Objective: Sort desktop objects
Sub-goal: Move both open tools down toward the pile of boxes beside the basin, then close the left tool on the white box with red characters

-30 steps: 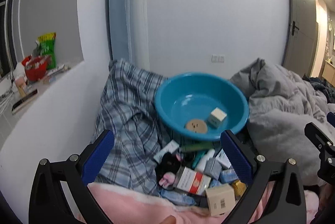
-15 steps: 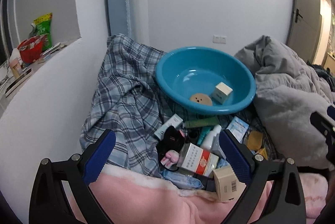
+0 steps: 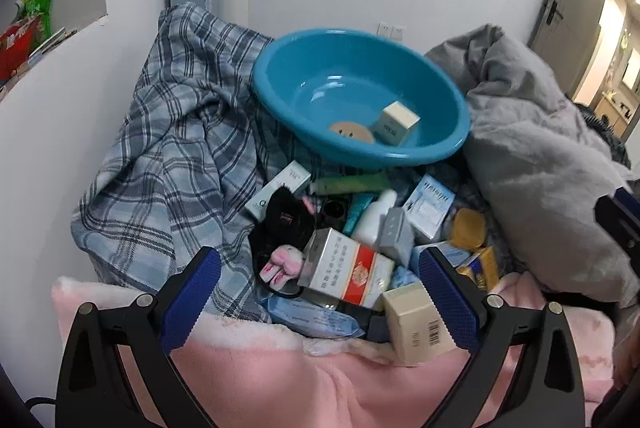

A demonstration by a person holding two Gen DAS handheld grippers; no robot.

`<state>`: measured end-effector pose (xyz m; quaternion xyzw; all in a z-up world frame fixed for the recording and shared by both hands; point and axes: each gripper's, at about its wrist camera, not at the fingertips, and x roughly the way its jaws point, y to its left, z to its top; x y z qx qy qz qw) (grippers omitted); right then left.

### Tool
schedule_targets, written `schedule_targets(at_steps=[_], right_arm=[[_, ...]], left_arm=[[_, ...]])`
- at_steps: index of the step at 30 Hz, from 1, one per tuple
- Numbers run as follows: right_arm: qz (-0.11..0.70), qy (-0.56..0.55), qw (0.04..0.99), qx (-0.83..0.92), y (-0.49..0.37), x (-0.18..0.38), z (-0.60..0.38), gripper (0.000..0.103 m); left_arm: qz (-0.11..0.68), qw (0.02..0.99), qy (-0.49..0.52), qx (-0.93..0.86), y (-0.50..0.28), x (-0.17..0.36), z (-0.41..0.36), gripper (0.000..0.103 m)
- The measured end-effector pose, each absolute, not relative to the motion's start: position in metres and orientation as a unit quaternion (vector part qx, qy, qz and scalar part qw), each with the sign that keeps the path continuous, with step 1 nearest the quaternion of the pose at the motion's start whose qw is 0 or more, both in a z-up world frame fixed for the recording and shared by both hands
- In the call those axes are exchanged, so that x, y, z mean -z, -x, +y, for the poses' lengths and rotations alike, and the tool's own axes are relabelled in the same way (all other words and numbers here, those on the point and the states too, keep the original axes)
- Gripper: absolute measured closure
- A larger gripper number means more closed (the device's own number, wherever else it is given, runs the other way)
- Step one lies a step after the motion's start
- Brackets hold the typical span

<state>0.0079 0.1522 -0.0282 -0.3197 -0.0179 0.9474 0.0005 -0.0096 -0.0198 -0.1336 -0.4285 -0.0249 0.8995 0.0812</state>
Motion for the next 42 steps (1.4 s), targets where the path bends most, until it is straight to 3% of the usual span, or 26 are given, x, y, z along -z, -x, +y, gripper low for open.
schedule_targets(at_steps=[2, 5, 14, 22, 24, 30, 42], right_arm=[[-0.014, 0.323, 0.003, -0.946, -0.007, 0.031, 0.154, 0.024], [-0.008, 0.330, 0.006, -0.944, -0.006, 0.036, 0.157, 0.024], [0.006, 0.372, 0.004, -0.928, 0.000, 0.059, 0.158, 0.024], [0.021, 0.433, 0.000, -0.901, 0.005, 0.091, 0.162, 0.031], [0.021, 0.440, 0.002, -0.898, 0.006, 0.094, 0.164, 0.038], [0.027, 0.446, 0.001, -0.895, 0.010, 0.096, 0.168, 0.042], [0.028, 0.461, -0.016, -0.887, 0.018, 0.107, 0.164, 0.043]], left_arm=[[-0.023, 0.074, 0.429, -0.900, 0.010, 0.137, -0.019, 0.002], [-0.027, 0.067, 0.434, -0.898, 0.011, 0.139, -0.019, 0.012], [-0.005, 0.074, 0.451, -0.890, 0.004, 0.147, -0.004, 0.012], [0.033, 0.071, 0.479, -0.874, 0.029, 0.165, -0.001, 0.011], [0.043, 0.080, 0.488, -0.868, 0.039, 0.170, -0.001, 0.011], [-0.014, 0.125, 0.531, -0.838, 0.062, 0.193, -0.005, 0.011], [-0.005, 0.115, 0.538, -0.835, 0.074, 0.209, 0.003, 0.011]])
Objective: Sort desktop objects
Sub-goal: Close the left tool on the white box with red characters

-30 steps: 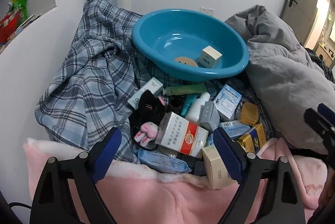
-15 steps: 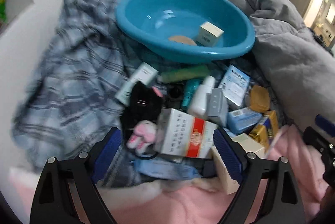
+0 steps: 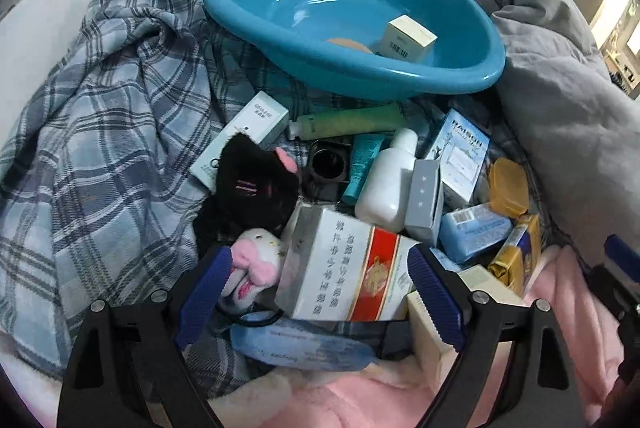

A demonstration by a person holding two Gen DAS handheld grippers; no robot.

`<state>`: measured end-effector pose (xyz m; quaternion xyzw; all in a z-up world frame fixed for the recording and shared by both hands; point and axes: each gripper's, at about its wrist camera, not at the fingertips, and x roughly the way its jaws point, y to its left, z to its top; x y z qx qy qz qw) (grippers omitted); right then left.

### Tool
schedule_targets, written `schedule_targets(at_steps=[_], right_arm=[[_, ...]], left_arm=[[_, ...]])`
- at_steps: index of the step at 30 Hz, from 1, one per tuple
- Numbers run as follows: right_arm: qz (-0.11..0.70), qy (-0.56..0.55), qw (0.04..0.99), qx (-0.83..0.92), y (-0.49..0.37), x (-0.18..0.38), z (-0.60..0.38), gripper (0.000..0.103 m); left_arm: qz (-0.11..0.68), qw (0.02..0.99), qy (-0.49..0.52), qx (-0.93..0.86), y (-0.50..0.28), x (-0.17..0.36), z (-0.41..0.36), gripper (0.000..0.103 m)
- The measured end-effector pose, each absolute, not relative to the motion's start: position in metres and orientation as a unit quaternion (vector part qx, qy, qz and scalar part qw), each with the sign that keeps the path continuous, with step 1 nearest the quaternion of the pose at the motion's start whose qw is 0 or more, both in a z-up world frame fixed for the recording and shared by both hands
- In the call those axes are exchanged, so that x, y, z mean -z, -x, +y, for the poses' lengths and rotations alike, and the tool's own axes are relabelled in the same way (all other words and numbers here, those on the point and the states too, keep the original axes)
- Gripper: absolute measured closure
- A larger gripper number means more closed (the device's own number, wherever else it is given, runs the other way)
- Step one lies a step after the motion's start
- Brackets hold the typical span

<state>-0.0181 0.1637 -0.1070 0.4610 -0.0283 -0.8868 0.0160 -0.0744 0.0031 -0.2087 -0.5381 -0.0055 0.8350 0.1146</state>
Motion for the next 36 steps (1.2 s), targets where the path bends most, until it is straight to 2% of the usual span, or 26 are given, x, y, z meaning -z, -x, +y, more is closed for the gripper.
schedule_targets(at_steps=[8, 11, 13, 15, 28, 31, 32, 35, 36], right_arm=[[-0.033, -0.467, 0.014, 0.884, 0.020, 0.111, 0.166, 0.042], [-0.039, -0.477, 0.015, 0.878, 0.021, 0.115, 0.168, 0.041], [-0.040, -0.487, 0.015, 0.872, 0.022, 0.120, 0.167, 0.041], [-0.040, -0.493, 0.018, 0.869, 0.022, 0.123, 0.166, 0.041], [-0.038, -0.503, 0.016, 0.863, 0.025, 0.130, 0.163, 0.041], [-0.038, -0.505, 0.017, 0.862, 0.025, 0.130, 0.162, 0.041], [-0.037, -0.505, 0.017, 0.862, 0.024, 0.130, 0.162, 0.041], [-0.035, -0.503, 0.018, 0.863, 0.024, 0.129, 0.162, 0.041], [-0.036, -0.502, 0.018, 0.864, 0.023, 0.128, 0.162, 0.041]], left_arm=[[-0.043, 0.159, 0.546, -0.821, 0.073, 0.210, 0.006, 0.013], [-0.048, 0.157, 0.546, -0.821, 0.070, 0.208, 0.005, 0.024], [-0.045, 0.149, 0.542, -0.826, 0.068, 0.206, 0.005, 0.038], [-0.050, 0.144, 0.539, -0.828, 0.066, 0.204, 0.002, 0.044], [-0.060, 0.218, 0.525, -0.820, 0.042, 0.181, 0.014, 0.041], [-0.119, 0.283, 0.545, -0.780, 0.041, 0.184, 0.020, 0.041], [-0.105, 0.270, 0.548, -0.785, 0.040, 0.185, 0.026, 0.041], [0.001, 0.207, 0.522, -0.827, 0.036, 0.186, 0.043, 0.041], [0.001, 0.207, 0.526, -0.825, 0.037, 0.189, 0.043, 0.041]])
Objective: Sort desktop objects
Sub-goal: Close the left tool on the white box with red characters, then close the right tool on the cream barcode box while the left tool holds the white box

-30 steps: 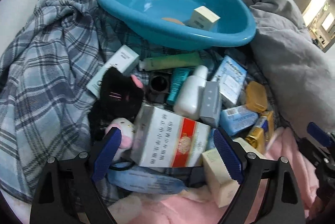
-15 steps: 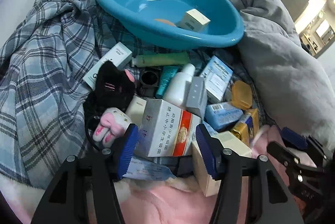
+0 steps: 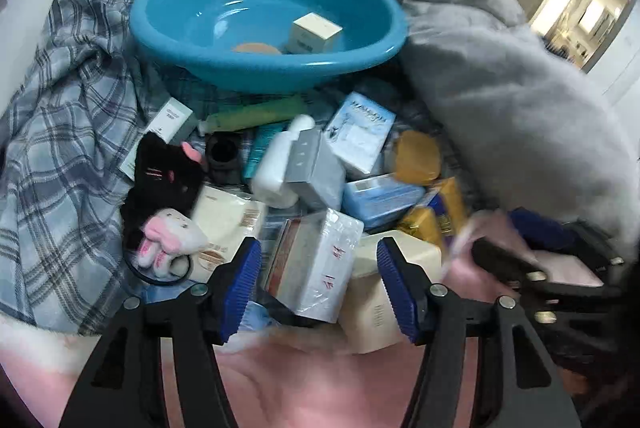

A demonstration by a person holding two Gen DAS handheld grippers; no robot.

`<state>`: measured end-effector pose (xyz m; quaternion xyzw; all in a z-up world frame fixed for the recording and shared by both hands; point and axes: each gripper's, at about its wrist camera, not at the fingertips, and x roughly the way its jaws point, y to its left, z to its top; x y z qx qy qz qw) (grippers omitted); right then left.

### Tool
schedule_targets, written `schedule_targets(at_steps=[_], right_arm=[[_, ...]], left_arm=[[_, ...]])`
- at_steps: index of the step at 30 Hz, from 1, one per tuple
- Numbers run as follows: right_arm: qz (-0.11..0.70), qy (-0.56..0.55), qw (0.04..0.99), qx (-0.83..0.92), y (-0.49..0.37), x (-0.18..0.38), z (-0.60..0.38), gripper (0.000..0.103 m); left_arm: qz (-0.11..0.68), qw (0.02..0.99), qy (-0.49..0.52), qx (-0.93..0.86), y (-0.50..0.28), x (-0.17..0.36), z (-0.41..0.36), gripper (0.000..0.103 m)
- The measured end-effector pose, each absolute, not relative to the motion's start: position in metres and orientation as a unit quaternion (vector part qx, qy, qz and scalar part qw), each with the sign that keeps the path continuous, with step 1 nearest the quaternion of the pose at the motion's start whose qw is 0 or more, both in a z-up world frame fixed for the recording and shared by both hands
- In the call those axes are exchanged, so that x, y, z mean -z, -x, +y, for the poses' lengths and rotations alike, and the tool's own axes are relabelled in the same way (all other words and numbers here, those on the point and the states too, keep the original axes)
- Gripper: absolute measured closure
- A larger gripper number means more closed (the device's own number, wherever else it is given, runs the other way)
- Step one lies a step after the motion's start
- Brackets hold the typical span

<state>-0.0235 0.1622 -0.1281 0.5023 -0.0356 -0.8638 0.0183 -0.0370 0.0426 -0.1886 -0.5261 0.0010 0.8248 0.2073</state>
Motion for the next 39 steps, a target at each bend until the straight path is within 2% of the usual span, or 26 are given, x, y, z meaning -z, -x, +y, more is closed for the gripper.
schedule_targets(at_steps=[2, 5, 6, 7, 8, 12, 20, 22, 24, 39], right_arm=[[-0.037, -0.501, 0.017, 0.865, 0.023, 0.128, 0.164, 0.041], [-0.041, -0.502, 0.014, 0.864, 0.023, 0.129, 0.167, 0.041], [-0.043, -0.503, 0.013, 0.863, 0.023, 0.130, 0.168, 0.041], [-0.045, -0.504, 0.012, 0.863, 0.023, 0.131, 0.169, 0.041], [-0.048, -0.504, 0.012, 0.862, 0.023, 0.132, 0.171, 0.041], [-0.054, -0.509, 0.013, 0.859, 0.024, 0.137, 0.173, 0.041], [-0.052, -0.514, 0.015, 0.856, 0.024, 0.138, 0.173, 0.041], [-0.051, -0.515, 0.015, 0.856, 0.024, 0.138, 0.173, 0.037], [-0.048, -0.514, 0.015, 0.856, 0.024, 0.137, 0.172, 0.033], [-0.028, -0.528, 0.013, 0.848, 0.025, 0.141, 0.163, 0.033]], left_arm=[[-0.018, 0.208, 0.540, -0.815, 0.041, 0.196, 0.039, 0.041], [0.017, 0.181, 0.538, -0.823, 0.040, 0.201, 0.040, 0.041], [0.024, 0.178, 0.535, -0.826, 0.040, 0.201, 0.040, 0.048], [0.021, 0.177, 0.537, -0.825, 0.040, 0.202, 0.037, 0.062], [0.012, 0.180, 0.542, -0.821, 0.041, 0.205, 0.035, 0.067], [0.009, 0.179, 0.536, -0.825, 0.039, 0.203, 0.035, 0.074], [-0.024, 0.148, 0.500, -0.853, 0.023, 0.175, 0.023, 0.076], [-0.029, 0.143, 0.497, -0.855, 0.017, 0.170, 0.019, 0.077], [-0.020, 0.130, 0.492, -0.860, 0.013, 0.168, 0.018, 0.076], [-0.003, 0.117, 0.479, -0.870, 0.002, 0.156, 0.008, 0.076]])
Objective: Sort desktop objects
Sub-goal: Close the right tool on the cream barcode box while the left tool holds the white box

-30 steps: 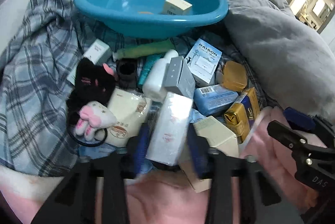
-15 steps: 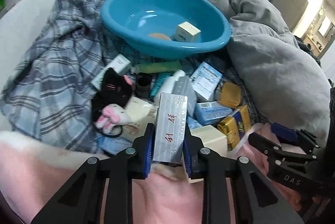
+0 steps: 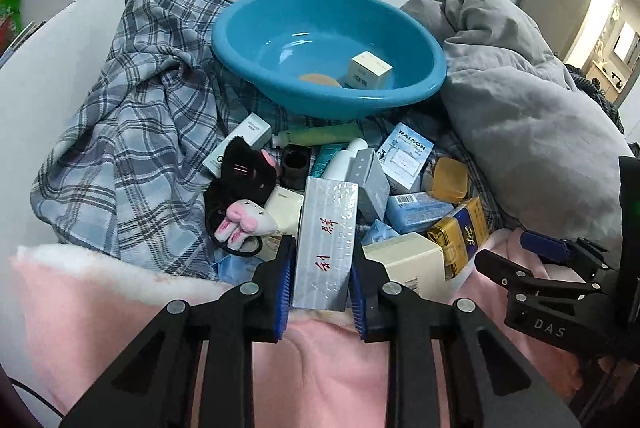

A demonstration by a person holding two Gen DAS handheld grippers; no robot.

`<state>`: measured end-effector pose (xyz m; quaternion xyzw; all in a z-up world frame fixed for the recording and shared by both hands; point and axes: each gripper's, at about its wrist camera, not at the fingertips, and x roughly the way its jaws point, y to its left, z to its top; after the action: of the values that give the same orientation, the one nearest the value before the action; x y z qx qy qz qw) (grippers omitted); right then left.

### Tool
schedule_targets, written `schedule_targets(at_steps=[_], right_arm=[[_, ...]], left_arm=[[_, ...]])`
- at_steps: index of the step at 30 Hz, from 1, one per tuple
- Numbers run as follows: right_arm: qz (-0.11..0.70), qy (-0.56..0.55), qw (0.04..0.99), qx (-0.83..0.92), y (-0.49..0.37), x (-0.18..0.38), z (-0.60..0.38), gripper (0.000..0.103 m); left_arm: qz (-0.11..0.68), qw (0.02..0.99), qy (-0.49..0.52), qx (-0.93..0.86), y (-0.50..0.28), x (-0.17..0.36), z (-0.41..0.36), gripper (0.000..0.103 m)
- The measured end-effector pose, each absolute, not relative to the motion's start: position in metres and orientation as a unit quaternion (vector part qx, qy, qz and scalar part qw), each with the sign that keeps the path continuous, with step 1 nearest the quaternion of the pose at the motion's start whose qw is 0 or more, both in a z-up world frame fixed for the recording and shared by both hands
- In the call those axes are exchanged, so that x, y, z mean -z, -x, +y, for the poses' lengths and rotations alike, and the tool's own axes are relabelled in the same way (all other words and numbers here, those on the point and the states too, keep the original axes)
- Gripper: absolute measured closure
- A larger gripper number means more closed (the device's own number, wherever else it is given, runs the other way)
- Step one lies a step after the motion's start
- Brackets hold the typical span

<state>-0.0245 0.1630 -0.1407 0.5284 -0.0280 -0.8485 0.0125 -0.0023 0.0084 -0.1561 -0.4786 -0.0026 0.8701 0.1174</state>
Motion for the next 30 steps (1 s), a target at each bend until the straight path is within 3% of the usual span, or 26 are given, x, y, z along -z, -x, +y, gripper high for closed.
schedule_targets(at_steps=[30], right_arm=[[-0.041, -0.535, 0.019, 0.844, 0.028, 0.137, 0.162, 0.033]], left_arm=[[-0.014, 0.106, 0.481, -0.870, 0.003, 0.153, -0.007, 0.077]])
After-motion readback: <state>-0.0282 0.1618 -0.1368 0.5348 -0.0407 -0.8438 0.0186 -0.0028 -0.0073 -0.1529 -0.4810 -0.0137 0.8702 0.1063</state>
